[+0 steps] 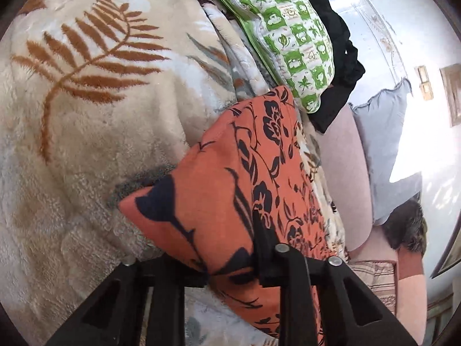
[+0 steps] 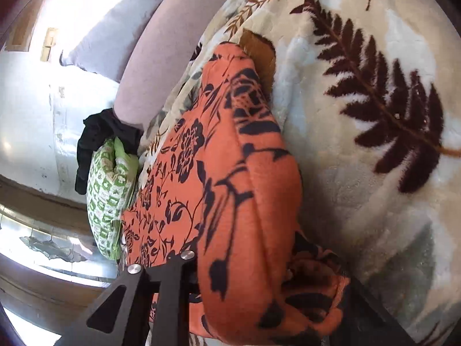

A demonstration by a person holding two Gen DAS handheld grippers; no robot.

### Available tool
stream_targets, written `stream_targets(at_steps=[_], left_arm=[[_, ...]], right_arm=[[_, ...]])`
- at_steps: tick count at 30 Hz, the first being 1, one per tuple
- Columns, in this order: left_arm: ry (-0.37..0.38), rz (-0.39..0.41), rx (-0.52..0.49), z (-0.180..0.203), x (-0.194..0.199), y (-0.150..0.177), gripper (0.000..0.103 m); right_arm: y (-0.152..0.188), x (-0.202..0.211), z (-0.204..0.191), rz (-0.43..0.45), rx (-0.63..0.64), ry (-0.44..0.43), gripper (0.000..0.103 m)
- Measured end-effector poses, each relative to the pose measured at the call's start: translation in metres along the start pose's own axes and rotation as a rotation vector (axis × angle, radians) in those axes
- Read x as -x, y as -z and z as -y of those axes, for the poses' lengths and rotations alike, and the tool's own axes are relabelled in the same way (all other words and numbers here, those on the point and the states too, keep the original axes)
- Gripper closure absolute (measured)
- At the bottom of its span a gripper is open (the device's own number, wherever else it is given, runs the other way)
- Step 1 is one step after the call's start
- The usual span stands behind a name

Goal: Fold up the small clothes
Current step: 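Grasp the folded blouse edge with the left gripper and fold it again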

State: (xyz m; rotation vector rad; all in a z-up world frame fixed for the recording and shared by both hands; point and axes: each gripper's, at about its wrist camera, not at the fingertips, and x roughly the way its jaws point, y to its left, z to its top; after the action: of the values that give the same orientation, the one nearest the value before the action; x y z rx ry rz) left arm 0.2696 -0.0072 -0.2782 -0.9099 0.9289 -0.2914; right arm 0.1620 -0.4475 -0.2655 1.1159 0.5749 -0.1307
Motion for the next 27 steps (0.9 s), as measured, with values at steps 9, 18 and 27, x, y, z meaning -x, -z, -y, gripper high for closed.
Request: stream_targets(at_steps=[9, 18, 27], left_arm=[[0.033, -0.003, -0.127, 0.022, 0.074, 0.040, 0.084], [0.014, -0.136, 0.008, -0.030, 0.078, 0.068, 0.057], [0.032, -0.079, -0.114, -0.009, 0.073, 0.070, 0.061]], right_arm=[[0.027, 0.070, -0.014, 0.050, 0.071, -0.015, 0.085], [0.050, 0.122, 0.062, -0.102, -0.188, 0.095, 0.064], [0.076, 0.161, -0.027, 0.187, 0.285, 0.148, 0.064]])
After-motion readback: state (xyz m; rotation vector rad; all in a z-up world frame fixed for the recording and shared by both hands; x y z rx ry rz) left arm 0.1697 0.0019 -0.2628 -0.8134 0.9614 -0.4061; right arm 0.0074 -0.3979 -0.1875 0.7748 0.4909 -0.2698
